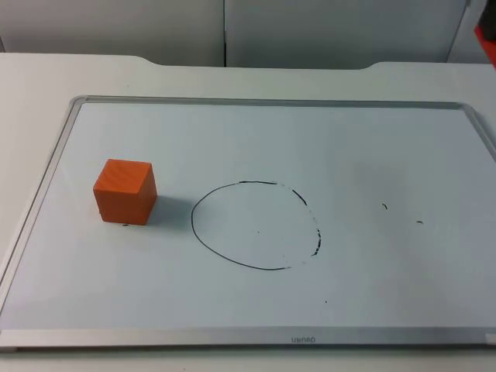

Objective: Pick up one cube with the left hand and another cube with the right hand. First place the cube in the right hand at the target position, then stack the cube in the left hand on top.

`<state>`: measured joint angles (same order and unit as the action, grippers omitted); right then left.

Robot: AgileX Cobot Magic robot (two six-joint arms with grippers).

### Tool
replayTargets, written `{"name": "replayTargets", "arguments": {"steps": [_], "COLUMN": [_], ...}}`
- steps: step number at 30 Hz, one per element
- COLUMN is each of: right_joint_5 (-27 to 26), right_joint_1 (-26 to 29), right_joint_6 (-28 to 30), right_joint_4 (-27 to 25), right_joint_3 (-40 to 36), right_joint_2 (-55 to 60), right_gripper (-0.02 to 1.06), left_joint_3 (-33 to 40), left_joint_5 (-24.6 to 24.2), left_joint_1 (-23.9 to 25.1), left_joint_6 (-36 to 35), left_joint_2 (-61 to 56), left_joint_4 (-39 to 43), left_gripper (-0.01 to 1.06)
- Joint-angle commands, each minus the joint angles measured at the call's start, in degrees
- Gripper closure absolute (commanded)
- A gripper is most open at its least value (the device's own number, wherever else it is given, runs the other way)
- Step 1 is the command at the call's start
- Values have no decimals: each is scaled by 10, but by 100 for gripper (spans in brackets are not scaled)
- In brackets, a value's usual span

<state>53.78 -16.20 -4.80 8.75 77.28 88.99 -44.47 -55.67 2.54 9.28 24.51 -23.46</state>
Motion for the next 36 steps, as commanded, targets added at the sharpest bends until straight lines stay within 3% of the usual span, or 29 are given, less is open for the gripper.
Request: {"name": "replayTargets", "arguments": {"steps": [1, 11, 15, 21, 26, 29, 36], "right_joint_5": [20, 77, 89, 86, 58, 48, 17], "right_joint_1": [-3, -3, -3, -3, -3, -3, -3], "right_joint_6": [19, 38, 38, 19, 10, 8, 8], "right_joint_4": [1, -7, -9, -6, -18, -36, -46], "right_joint_3": [5, 5, 5, 2, 2, 2, 2], "right_joint_2": [-42, -141, -158, -172, -177, -177, -177], "right_gripper": [105, 105, 105, 105, 105, 105, 105], "left_joint_3": [-40, -168, -191, -195, -195, -195, -221], "left_joint_5": [6, -15, -4, 47, 113, 166, 160], "left_joint_1": [-3, -3, -12, -52, -112, -130, -132], "left_joint_6": [56, 184, 198, 197, 175, 111, 105], "left_joint_2": [84, 369, 449, 541, 626, 698, 799], "left_joint_4": [-37, -142, -151, -133, -85, -27, -33], "left_gripper": [1, 1, 1, 1, 1, 1, 1]}}
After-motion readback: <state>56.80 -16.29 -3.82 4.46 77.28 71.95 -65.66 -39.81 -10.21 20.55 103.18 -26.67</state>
